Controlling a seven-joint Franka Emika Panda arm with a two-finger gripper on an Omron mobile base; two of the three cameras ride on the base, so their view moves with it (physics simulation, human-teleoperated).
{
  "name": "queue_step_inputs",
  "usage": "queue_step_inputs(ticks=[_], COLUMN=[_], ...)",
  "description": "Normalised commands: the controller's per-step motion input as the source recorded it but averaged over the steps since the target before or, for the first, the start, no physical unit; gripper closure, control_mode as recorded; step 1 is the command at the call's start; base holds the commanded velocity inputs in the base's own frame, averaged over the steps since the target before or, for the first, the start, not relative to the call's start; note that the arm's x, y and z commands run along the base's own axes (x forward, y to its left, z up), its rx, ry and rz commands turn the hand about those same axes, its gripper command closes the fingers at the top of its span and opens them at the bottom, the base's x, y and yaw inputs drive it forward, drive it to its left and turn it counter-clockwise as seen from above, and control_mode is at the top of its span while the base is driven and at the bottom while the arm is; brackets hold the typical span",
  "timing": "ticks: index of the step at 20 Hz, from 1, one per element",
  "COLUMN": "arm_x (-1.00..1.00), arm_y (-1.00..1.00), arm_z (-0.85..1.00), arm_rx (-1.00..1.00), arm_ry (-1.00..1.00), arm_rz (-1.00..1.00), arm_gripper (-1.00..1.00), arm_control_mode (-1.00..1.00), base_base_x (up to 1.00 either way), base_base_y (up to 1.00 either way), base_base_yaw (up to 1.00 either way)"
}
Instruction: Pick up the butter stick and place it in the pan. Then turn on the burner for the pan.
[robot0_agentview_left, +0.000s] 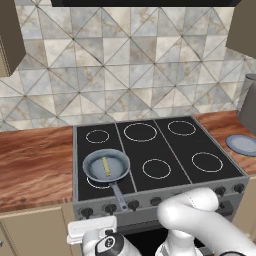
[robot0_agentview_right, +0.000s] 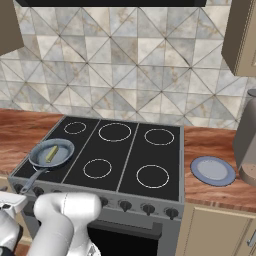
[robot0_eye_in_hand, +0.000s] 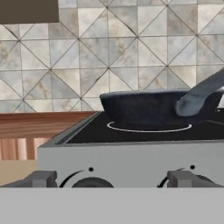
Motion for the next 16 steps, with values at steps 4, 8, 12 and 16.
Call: queue_step_inputs(ticks=[4,8,12,16], arm_x=[0.13,0.11,0.15,0.09], arm_y=[0.00,0.03,0.11,0.11], arm_z=[-0.16,-0.23,-0.18,-0.05], arm_rx=[0.00,0.00,0.00,0.00], arm_ry=[0.00,0.00,0.00,0.00], arm_rz=[0.00,0.00,0.00,0.00], arm_gripper=[-1.00,-1.00,-1.00,-1.00], arm_control_mode=[-1.00,-1.00,-1.00,-1.00], base_base_x=[0.00,0.00,0.00,0.00], base_base_y=[0.00,0.00,0.00,0.00], base_base_yaw=[0.00,0.00,0.00,0.00])
